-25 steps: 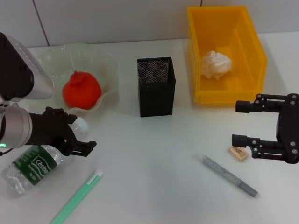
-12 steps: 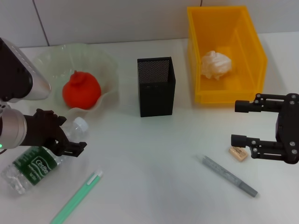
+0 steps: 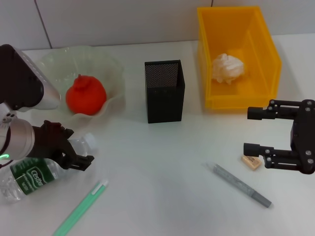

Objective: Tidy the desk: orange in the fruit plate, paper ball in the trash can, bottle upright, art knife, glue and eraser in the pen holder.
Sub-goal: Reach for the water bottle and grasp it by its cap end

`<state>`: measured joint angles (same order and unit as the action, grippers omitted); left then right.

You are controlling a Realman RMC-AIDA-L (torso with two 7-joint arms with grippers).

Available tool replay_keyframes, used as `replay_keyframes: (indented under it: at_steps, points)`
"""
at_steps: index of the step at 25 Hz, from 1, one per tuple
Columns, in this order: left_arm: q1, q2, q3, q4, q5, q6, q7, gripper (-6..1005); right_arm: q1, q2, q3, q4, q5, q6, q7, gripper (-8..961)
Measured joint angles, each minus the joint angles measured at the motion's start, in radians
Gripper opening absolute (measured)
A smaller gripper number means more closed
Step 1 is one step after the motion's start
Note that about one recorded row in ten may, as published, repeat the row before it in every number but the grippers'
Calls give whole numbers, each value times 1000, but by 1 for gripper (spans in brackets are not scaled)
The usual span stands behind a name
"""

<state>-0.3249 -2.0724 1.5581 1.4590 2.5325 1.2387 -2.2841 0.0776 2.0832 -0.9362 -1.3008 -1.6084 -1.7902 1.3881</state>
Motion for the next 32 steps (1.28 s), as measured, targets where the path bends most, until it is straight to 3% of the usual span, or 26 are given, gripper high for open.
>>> replay_keyframes:
  at_steps: [32]
  points:
    - [-66, 1, 28, -90, 8, -51, 10, 817, 3, 0, 1, 1, 1, -1, 6, 651]
